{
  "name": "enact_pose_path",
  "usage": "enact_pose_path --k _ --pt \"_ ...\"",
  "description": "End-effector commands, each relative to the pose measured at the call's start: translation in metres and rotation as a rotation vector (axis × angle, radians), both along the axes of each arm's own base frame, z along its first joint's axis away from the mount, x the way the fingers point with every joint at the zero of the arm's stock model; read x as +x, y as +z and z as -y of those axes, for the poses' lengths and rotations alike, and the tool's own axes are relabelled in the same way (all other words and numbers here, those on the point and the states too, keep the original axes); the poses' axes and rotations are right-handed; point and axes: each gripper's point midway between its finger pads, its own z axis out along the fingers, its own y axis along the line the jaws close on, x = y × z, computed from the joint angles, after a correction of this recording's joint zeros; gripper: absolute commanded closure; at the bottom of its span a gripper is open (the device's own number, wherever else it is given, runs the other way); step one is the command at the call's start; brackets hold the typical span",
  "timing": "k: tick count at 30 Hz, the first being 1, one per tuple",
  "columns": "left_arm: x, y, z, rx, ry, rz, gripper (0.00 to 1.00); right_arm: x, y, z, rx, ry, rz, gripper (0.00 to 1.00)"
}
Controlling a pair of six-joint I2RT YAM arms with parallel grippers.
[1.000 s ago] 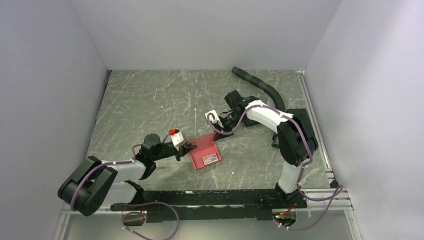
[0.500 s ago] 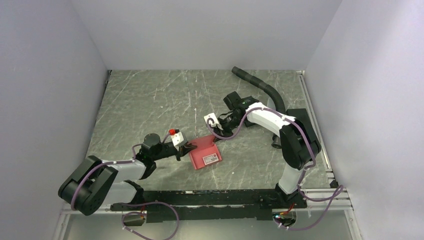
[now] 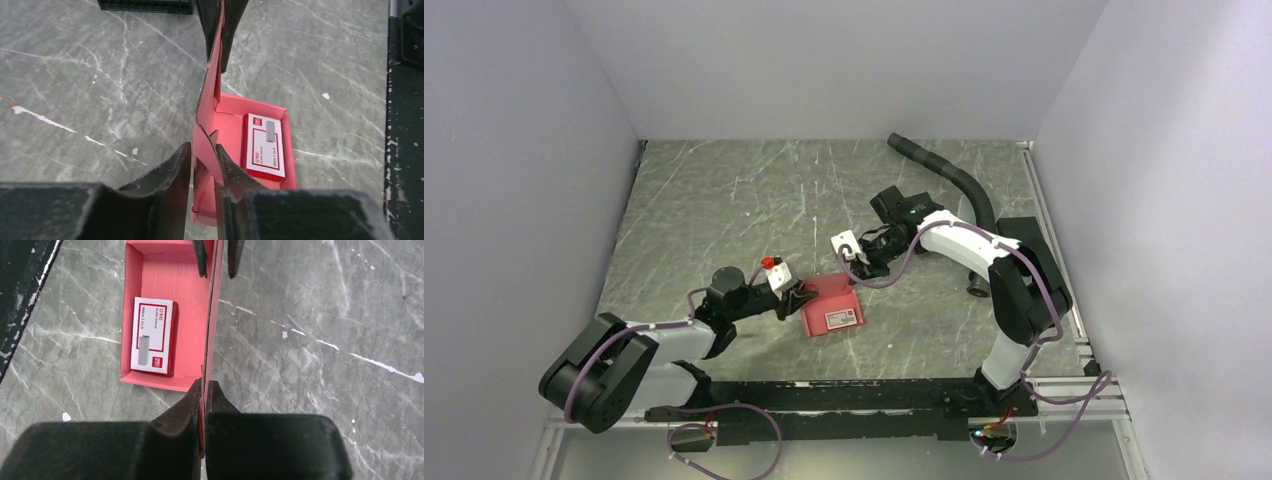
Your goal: Fold the paper box
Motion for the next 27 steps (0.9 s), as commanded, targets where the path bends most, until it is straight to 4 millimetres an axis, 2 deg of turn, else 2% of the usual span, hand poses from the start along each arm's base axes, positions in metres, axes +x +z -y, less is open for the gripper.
enact_pose_path --k 1,6,10,13,15,21,24,27 --pt "0.014 0.028 0.001 -0.042 0.051 0.076 0.68 -0.008 0.026 -0.014 0.09 0.07 0.069 1.0" --pt "0.007 0.041 -0.007 -0.104 0.088 0.073 0.58 -0.008 0.024 -0.01 0.081 0.07 0.075 1.0" --pt "0.0 0.052 -0.013 -0.159 0.128 0.035 0.42 -0.007 0.023 -0.008 0.07 0.072 0.075 1.0" --pt "-0.006 0.059 -0.015 -0.173 0.139 -0.028 0.34 -0.005 0.022 -0.005 0.062 0.069 0.073 1.0" --pt "-0.012 0.054 -0.019 -0.148 0.147 -0.087 0.34 -0.003 0.024 -0.001 0.062 0.065 0.07 1.0" --pt "-0.017 0.061 -0.034 -0.105 0.249 -0.15 0.36 0.004 0.024 0.008 0.057 0.042 0.069 1.0" --pt "-0.02 0.075 -0.03 -0.118 0.265 -0.134 0.36 0.006 0.025 0.012 0.055 0.036 0.065 1.0" --pt "-0.02 0.101 -0.025 -0.095 0.264 -0.128 0.36 0.008 0.024 0.015 0.05 0.034 0.067 1.0"
